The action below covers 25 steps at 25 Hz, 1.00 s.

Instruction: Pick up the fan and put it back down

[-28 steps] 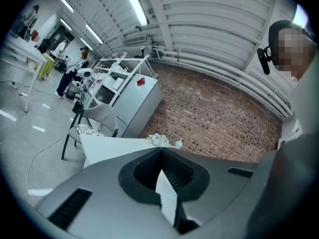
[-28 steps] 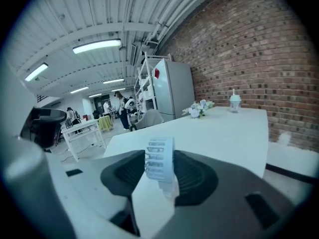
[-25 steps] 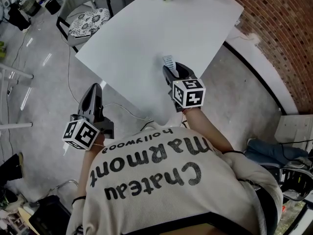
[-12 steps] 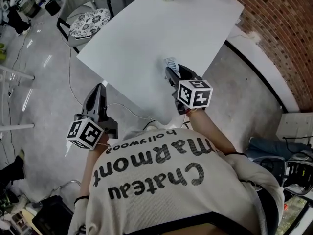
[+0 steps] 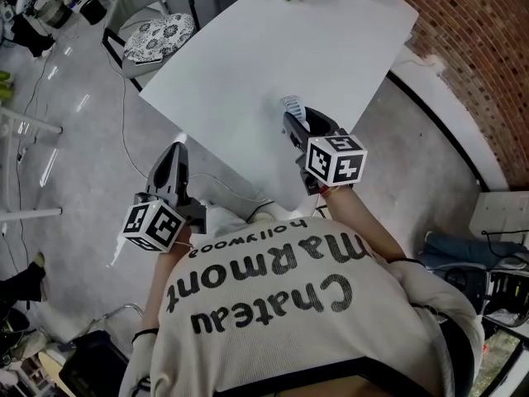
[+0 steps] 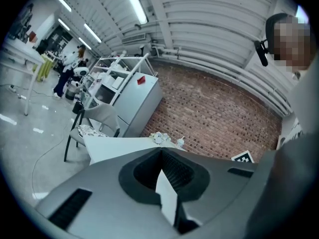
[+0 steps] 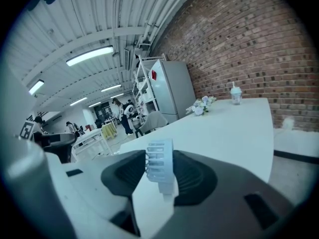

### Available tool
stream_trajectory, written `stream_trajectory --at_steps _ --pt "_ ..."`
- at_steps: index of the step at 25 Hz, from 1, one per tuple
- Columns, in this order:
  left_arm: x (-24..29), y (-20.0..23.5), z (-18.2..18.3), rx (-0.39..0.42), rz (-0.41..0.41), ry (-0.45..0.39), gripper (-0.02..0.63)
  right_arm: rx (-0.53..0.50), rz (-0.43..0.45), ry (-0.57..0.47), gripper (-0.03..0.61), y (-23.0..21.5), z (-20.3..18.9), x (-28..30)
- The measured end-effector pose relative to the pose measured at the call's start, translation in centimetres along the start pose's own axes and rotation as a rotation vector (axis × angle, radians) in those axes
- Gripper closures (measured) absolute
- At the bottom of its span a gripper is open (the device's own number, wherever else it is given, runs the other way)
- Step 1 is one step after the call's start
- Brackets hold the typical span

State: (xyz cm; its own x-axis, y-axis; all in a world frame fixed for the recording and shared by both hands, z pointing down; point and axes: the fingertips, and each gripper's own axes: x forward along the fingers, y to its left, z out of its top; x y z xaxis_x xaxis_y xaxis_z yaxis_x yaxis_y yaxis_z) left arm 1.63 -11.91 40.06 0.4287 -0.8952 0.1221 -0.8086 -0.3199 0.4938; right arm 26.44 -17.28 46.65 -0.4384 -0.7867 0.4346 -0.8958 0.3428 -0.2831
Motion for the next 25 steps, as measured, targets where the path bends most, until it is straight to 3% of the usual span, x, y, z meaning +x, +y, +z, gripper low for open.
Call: stream_trajectory --at_steps 3,12,25 --pt "0.5 1.1 0.5 0.051 -0.003 0.026 0.613 -0.002 -0.011 0.004 0.400 0.8 0.5 1.1" --pt "2.7 6.3 3.3 0.002 -0.051 0.068 0.612 0.029 -0.027 0.017 0.400 5.0 2.1 5.5" --pt "2.9 14.2 9.9 0.042 -0.122 0.072 0.612 0.044 -0.052 -0.005 0.400 13.4 3.6 11.6"
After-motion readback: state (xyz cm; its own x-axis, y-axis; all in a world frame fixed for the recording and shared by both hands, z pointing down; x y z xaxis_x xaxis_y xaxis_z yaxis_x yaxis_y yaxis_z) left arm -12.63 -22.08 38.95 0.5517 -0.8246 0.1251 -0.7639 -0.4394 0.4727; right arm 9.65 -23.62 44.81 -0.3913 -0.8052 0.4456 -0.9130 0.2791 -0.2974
